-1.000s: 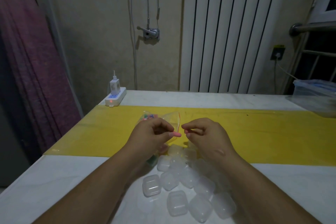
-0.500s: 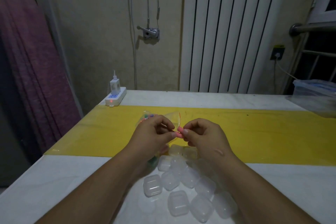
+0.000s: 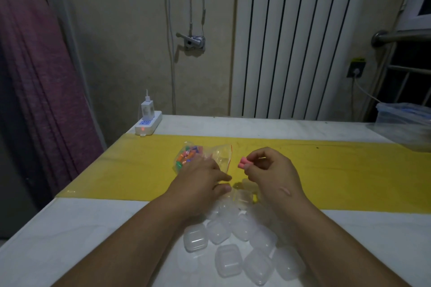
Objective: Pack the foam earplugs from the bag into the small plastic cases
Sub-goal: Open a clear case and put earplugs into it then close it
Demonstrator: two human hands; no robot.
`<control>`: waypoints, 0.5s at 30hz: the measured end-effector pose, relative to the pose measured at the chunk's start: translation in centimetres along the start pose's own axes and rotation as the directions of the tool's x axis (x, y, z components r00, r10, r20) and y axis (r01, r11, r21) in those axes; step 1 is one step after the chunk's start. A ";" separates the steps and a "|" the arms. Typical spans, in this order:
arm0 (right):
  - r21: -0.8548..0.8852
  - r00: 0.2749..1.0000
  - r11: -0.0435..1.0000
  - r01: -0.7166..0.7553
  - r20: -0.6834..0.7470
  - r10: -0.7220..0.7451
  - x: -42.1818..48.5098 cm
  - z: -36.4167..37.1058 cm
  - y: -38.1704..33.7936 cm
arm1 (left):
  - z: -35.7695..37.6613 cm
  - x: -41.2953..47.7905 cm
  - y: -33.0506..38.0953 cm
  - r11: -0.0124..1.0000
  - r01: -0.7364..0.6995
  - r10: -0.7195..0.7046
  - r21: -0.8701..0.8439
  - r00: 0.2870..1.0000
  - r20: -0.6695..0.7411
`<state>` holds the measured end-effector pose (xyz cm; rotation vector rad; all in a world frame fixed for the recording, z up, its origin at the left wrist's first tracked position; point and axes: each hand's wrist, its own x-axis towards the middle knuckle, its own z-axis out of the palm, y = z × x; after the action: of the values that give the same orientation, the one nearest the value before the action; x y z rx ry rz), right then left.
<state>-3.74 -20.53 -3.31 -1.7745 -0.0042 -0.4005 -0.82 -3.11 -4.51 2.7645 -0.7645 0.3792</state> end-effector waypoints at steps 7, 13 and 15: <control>0.051 0.999 0.998 -0.032 -0.006 0.033 -0.1 0.0 -0.3 | -0.9 -0.3 0.6 0.977 0.022 -0.019 -0.214 1.000 0.016; 0.000 0.999 0.999 -0.047 0.023 0.047 0.1 -1.1 -0.4 | -2.1 -0.8 0.8 0.580 0.097 -0.329 -0.809 0.936 -0.124; -0.057 0.997 0.998 -0.035 0.062 0.039 0.0 -0.9 -0.4 | -2.0 -0.9 0.6 0.560 0.072 -0.327 -0.826 0.935 -0.140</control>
<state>-4.07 -21.24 -2.73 -1.8393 -0.0050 -0.3203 -2.18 -2.58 -2.85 1.8196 -0.3771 0.2623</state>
